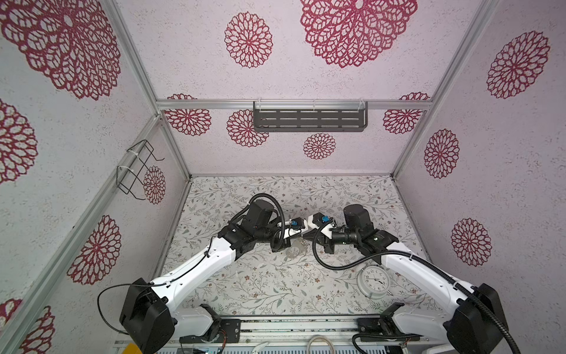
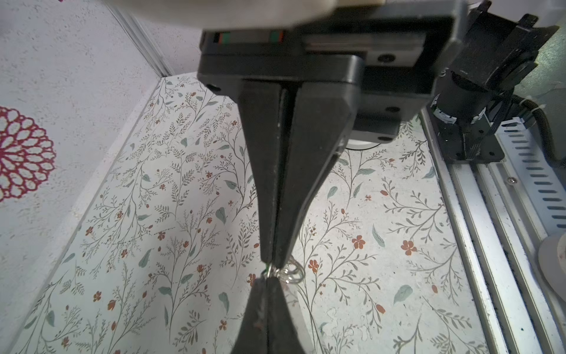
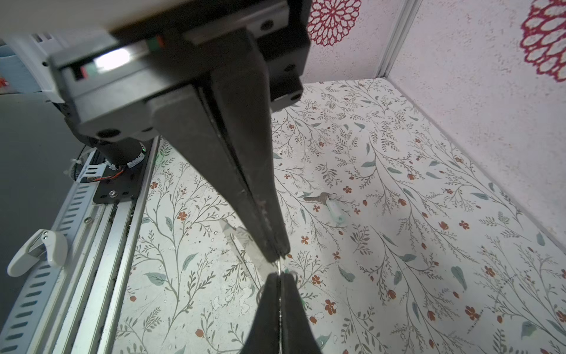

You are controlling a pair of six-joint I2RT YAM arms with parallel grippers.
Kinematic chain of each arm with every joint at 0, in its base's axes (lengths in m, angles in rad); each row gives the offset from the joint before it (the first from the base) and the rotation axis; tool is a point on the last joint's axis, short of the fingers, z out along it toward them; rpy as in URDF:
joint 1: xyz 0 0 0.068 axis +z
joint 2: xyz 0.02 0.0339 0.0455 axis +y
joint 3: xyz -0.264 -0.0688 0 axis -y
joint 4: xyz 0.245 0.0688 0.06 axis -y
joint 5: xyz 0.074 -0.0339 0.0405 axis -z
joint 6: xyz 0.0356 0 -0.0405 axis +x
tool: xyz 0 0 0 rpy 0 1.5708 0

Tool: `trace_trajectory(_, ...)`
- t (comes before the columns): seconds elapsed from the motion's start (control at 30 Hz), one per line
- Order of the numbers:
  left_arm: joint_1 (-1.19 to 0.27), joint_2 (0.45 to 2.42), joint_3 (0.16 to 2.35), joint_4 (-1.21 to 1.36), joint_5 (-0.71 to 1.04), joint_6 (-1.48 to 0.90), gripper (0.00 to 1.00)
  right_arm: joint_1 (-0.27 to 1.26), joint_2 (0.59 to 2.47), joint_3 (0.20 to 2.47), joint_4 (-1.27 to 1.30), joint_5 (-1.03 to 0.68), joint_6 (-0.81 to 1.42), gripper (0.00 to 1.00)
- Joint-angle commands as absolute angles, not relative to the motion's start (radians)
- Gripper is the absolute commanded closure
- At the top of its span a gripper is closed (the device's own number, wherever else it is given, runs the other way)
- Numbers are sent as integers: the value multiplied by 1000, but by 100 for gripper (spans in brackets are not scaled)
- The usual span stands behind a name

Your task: Remove the keys from the keyring

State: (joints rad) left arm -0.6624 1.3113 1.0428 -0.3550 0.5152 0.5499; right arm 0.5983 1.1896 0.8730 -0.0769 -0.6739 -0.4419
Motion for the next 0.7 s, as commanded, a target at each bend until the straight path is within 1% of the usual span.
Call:
trace_trajectory(0.0,-635,1303,1024,-264,615,484,100,597,1105,852,-38,-580,-494,75)
trace_trajectory(0.13,-618,1296,1007,-197,661,433,100,592,1044,786,17,-523,-500,72)
trace_trajectory(0.4,-615,1296,983,-126,693,383,100,592,1059,764,62,-579,-473,75)
trace_trajectory(0.6,-614,1296,979,-128,699,380,100,594,1092,776,109,-619,-455,80)
trace_trajectory(0.67,-614,1296,979,-130,703,380,100,594,1098,778,122,-632,-448,84)
